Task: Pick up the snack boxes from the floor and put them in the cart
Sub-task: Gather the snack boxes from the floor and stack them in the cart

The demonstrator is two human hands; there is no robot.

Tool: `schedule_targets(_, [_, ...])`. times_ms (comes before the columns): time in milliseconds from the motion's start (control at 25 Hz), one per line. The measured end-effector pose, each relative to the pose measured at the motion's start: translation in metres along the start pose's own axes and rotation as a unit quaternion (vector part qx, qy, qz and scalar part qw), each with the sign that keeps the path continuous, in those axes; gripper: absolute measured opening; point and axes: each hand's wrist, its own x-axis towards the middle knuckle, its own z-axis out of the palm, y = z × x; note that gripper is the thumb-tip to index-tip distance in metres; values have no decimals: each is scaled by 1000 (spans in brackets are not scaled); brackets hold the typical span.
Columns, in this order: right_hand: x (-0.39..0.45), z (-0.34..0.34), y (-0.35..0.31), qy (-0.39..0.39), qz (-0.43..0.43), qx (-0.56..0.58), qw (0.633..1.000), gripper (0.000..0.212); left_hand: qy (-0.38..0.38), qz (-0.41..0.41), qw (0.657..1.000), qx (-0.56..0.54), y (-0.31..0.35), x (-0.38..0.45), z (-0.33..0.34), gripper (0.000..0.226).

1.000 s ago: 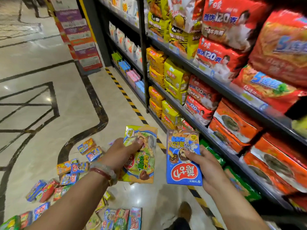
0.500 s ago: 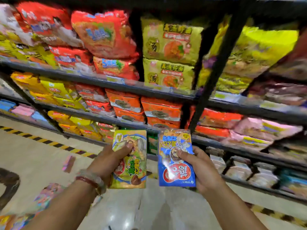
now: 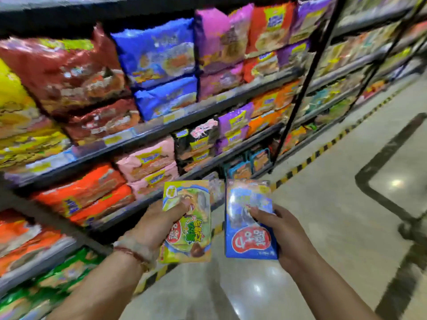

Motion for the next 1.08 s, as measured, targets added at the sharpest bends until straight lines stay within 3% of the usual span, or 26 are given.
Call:
schedule_targets(120, [2, -53, -15, 82, -20, 40, 996, 24, -88, -17, 995, 33, 6, 36, 59, 42])
schedule_targets(360, [27, -135, -44, 248, -44, 129, 959, 30, -240, -75, 960, 120, 22, 119, 186, 52])
schedule_targets(640, [40, -188, -74, 379, -80, 228, 893, 26, -371, -31, 898, 233, 53, 184, 328, 82])
schedule_targets(720, [37, -205, -78, 410, -88, 252, 872, 40, -408, -22, 874, 264, 55, 183, 367, 74])
schedule_targets(760, [33, -216, -80, 427, -94, 265, 860, 45, -431, -35, 863, 261, 52, 180, 388, 57])
schedule_targets(840, [25, -239, -86, 452, -104, 280, 841, 42, -456, -42, 846, 272, 46, 173, 427, 22])
schedule_targets(880, [21, -253, -89, 462, -109, 285, 833, 36, -464, -39, 837, 288, 41, 169, 448, 16])
schedule_targets(1000, [8, -304, -96, 486, -119, 289, 816, 18, -496, -25, 800, 336, 20, 159, 513, 34])
schedule_targets(1080, [0, -345, -100, 497, -121, 293, 808, 17, -507, -21, 784, 359, 5, 152, 560, 46])
